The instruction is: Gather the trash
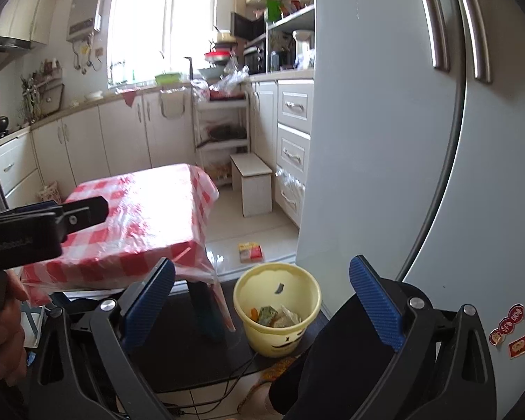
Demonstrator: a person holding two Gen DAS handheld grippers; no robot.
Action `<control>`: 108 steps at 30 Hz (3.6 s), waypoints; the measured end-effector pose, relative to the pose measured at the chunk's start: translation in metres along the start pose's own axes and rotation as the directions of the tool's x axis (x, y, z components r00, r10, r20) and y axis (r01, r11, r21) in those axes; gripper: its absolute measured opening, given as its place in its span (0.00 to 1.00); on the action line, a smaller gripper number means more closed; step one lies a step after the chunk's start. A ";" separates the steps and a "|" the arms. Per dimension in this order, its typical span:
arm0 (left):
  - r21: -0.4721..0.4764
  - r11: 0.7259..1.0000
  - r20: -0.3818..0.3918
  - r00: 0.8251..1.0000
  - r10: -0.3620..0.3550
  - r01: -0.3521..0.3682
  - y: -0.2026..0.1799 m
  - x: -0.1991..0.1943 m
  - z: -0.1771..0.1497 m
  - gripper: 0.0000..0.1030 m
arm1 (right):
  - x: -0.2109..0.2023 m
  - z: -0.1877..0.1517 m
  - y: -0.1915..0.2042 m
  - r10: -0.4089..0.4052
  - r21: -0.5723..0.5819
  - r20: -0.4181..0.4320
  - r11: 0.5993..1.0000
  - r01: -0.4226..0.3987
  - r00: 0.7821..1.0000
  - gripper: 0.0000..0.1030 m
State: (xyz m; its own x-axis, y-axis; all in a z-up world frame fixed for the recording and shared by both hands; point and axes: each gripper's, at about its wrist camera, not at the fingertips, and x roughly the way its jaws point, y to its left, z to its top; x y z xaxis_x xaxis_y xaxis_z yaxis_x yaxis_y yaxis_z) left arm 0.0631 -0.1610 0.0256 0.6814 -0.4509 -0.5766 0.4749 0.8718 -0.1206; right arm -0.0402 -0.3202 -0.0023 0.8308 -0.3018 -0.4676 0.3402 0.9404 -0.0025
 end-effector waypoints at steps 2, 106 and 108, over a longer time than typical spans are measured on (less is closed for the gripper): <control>0.000 1.000 0.012 1.000 0.011 -0.011 0.002 -0.007 -0.001 0.92 | -0.006 -0.001 0.003 -0.004 -0.004 0.021 1.000 0.004 1.000 0.93; 0.081 0.978 0.044 0.981 0.190 -0.193 -0.019 -0.035 -0.012 0.92 | -0.021 -0.011 0.010 0.025 -0.016 0.039 1.000 -0.025 0.999 0.93; 0.079 0.980 0.039 0.983 0.179 -0.182 -0.020 -0.035 -0.011 0.92 | -0.021 -0.011 0.011 0.027 -0.017 0.038 1.000 -0.026 0.999 0.93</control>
State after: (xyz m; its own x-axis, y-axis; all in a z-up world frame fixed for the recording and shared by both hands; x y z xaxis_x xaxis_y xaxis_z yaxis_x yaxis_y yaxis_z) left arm 0.0238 -0.1602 0.0387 0.7767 -0.2944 -0.5568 0.3856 0.9213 0.0509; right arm -0.0589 -0.3018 -0.0020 0.8557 -0.2823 -0.4338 0.3108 0.9505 -0.0055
